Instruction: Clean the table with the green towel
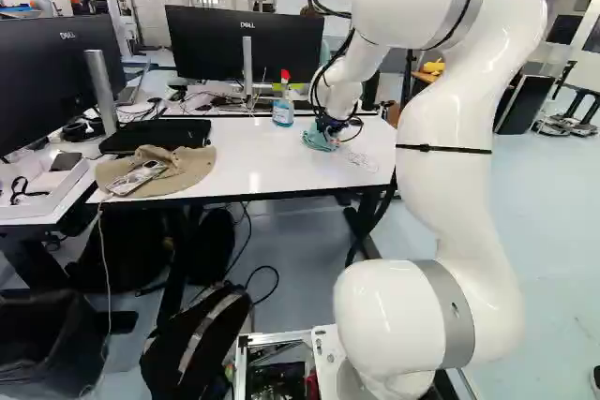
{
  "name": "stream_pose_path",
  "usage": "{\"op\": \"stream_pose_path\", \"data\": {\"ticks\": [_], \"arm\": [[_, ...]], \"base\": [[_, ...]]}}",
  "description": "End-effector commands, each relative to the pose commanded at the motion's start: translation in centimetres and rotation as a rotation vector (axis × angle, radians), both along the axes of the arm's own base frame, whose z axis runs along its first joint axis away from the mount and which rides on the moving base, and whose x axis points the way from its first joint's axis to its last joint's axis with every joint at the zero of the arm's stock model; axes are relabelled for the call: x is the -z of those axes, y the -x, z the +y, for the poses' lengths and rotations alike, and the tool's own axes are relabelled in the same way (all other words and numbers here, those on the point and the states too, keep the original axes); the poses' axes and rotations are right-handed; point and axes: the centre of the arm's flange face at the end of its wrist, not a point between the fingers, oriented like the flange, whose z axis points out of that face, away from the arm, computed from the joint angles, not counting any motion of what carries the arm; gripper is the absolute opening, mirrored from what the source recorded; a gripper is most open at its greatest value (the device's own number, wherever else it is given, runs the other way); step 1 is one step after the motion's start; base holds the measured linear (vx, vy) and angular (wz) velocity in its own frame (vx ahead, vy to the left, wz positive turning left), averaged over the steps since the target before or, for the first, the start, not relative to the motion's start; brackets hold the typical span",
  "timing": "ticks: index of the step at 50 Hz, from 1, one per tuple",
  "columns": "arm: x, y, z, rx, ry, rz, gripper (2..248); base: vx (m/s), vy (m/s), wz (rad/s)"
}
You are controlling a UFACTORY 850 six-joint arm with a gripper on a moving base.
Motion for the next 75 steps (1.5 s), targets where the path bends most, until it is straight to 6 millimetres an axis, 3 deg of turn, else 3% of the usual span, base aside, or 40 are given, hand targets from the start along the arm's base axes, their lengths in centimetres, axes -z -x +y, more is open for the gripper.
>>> {"op": "stream_pose_path", "data": {"ticks": [19,44,55,75], "arm": [[-0.2,2.7,2.2,-0.034,-0.001,0.019,46],[-0.3,3.7,6.4,-0.107,-0.001,0.024,46],[-0.2,2.9,8.1,-0.136,0.000,0.019,46],[0.1,-0.6,9.5,-0.156,0.000,-0.005,46]], "base": [[0.000,0.000,0.000],[0.000,0.000,0.000],[0.000,0.000,0.000],[0.000,0.000,0.000]]}}
